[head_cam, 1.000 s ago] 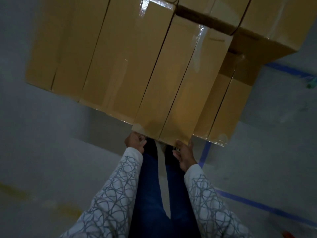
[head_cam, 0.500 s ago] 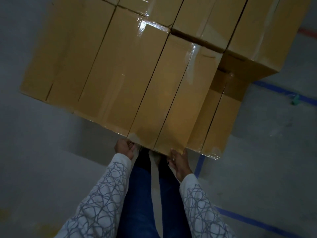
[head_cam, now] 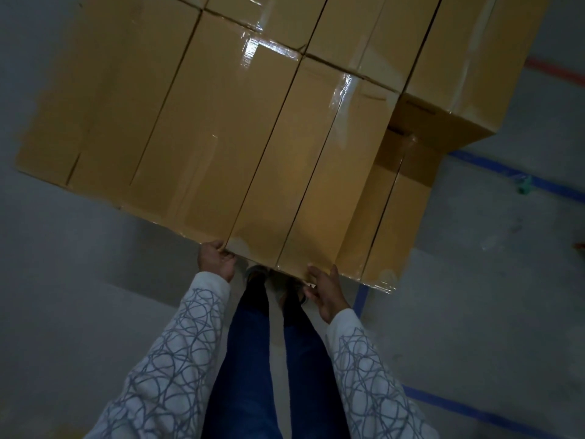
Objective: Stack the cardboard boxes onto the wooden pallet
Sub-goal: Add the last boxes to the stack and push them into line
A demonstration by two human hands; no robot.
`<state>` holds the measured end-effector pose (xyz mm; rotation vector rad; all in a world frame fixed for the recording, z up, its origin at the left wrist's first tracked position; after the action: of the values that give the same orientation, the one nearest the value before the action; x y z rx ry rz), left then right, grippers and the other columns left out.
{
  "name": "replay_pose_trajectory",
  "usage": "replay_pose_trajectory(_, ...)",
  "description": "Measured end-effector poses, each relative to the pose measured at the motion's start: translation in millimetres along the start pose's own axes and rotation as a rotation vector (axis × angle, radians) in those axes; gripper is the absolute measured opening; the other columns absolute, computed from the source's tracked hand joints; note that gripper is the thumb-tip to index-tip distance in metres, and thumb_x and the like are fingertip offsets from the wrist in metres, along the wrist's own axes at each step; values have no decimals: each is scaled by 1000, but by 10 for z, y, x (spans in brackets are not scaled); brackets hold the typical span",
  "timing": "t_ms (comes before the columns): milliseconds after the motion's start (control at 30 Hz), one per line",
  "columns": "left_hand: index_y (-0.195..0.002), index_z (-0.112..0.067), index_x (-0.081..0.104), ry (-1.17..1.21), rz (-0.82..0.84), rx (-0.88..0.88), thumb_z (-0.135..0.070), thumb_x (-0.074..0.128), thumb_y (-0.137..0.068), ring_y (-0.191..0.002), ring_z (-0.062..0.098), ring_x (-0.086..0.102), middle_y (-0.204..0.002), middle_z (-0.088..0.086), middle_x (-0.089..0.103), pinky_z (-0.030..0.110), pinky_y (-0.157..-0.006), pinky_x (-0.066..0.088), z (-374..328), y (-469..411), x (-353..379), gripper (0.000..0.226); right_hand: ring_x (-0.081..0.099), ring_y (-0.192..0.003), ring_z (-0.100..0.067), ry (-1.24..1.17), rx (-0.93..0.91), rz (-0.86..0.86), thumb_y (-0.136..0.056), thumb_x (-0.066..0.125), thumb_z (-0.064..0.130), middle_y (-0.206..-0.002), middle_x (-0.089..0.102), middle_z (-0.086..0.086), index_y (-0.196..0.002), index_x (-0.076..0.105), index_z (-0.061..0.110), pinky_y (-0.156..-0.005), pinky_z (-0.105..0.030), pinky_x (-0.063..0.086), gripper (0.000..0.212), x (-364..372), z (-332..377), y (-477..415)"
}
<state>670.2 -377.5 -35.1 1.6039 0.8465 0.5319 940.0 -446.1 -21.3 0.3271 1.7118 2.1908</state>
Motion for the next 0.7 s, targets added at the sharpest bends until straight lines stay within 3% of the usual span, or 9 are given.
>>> replay_pose_trajectory(133, -140, -2, 46, 44, -5, 12, -11, 40, -103, -129, 29, 48, -132, 14, 51, 45, -119, 32, 9, 14, -15, 38, 63, -103, -24, 24, 2, 4, -100, 66, 30, -123, 62, 0, -150, 33, 38, -91, -38, 55, 60, 4, -4, 20)
replay_pose_trajectory(233, -124, -7, 51, 95, -3, 65, -14, 39, -106, -109, 28, 55, -109, 12, 57, 41, -115, 36, 21, 84, 5, 24, 60, -93, -26, 51, -1, -3, -100, 66, 30, -118, 64, -3, -150, 31, 38, -74, -33, 52, 62, 8, -9, 25)
replay_pose_trajectory(300, -106, -9, 53, 93, 1, 70, -19, 40, -107, -84, 24, 52, -92, 10, 52, 39, -98, 43, 37, 94, 12, 17, 61, -91, -27, 93, -5, -3, -98, 67, 32, -122, 64, -7, -150, 29, 37, -69, -31, 51, 64, 8, -17, 14)
replay_pose_trajectory(367, -94, -13, 52, 64, -22, 82, -27, 44, -106, -71, 22, 43, -83, 9, 46, 38, -75, 43, 17, 81, -42, 20, 65, -93, -28, 127, -1, -9, -96, 69, 36, -127, 64, -9, -151, 29, 37, -72, -33, 54, 68, 7, -31, -2)
replay_pose_trajectory(467, -86, -15, 52, 55, -49, 92, -38, 46, -105, -70, 19, 42, -83, 7, 47, 32, -65, 38, 48, -12, -172, 31, 65, -92, -26, 123, 7, -20, -96, 69, 36, -128, 63, -11, -156, 23, 38, -71, -34, 54, 76, 18, -40, -7)
replay_pose_trajectory(600, -110, -7, 60, 147, -5, 106, -42, 44, -104, -79, 20, 49, -94, 10, 54, 29, -70, 40, 81, 27, -157, 39, 65, -88, -24, 115, 8, -25, -97, 69, 35, -128, 63, -11, -160, 18, 36, -70, -32, 54, 81, 22, -30, -5)
replay_pose_trajectory(700, -98, -9, 57, 209, -23, 76, -43, 42, -105, -76, 23, 46, -89, 11, 49, 32, -65, 37, 140, -37, -205, 37, 65, -93, -25, 113, 19, -30, -97, 69, 35, -119, 65, -5, -161, 15, 36, -75, -34, 55, 84, 16, -48, -9)
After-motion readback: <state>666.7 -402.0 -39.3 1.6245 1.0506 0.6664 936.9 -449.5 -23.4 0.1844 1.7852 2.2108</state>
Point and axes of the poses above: each hand's wrist, its own y-axis away from the middle knuckle, its own x-axis out of the palm, z = x × y, the point moved 8 cm from there along -y, towards the middle knuckle
